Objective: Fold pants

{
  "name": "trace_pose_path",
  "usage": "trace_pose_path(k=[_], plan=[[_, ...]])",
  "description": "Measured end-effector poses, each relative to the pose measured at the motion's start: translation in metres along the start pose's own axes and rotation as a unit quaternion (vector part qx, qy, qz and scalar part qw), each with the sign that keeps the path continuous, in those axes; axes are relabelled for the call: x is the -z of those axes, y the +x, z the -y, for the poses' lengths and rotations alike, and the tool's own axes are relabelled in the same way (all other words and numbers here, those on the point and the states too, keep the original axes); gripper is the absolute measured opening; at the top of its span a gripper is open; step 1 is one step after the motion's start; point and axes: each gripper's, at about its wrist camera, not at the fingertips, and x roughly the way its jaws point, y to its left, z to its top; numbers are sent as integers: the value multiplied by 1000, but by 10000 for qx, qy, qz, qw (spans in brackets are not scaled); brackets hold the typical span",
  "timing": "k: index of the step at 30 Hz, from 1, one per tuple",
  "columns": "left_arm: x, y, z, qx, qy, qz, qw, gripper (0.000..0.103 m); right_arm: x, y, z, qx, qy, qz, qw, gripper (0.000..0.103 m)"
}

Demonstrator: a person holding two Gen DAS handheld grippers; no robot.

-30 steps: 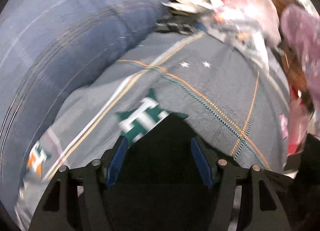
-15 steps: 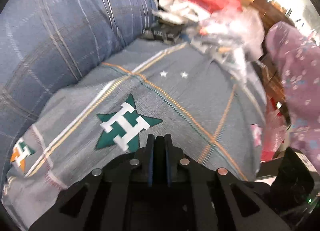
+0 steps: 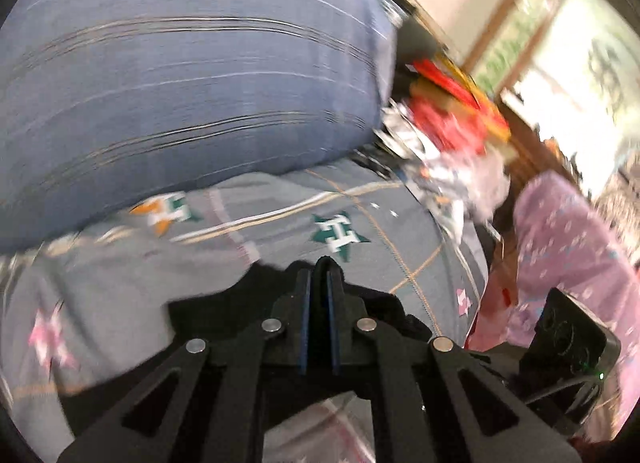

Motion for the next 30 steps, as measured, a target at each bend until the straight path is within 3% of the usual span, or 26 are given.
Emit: trace_pose_path(k=[6, 11, 20, 22, 26, 27, 30], plan=[[36, -64, -75, 182, -947, 568, 9937, 7, 9, 31, -81, -240, -780, -379, 9959, 13], [74, -103, -141, 299, -1669, 968, 9808, 7, 22, 71, -143, -463, -1289, -821, 9872, 13], [139, -94, -233, 81, -2709, 878, 9586, 6, 77, 154, -195, -438, -1852, -1653, 9677, 13], [146, -94, -242, 81, -2904, 902, 9526, 7, 87, 160, -201, -536, -2057, -1709, 9621, 23], [153, -111, -249, 12, -3114, 1067, 9443, 31, 100, 145, -212, -811, -2307, -1643, 9556, 52], [155, -119, -249, -9, -3145, 1163, 9421, 33, 103, 137, -215, -868, -2374, -1615, 9539, 59], [158, -142, -244, -127, -3201, 1391, 9370, 35, 106, 116, -208, -963, -2391, -1610, 9527, 62]])
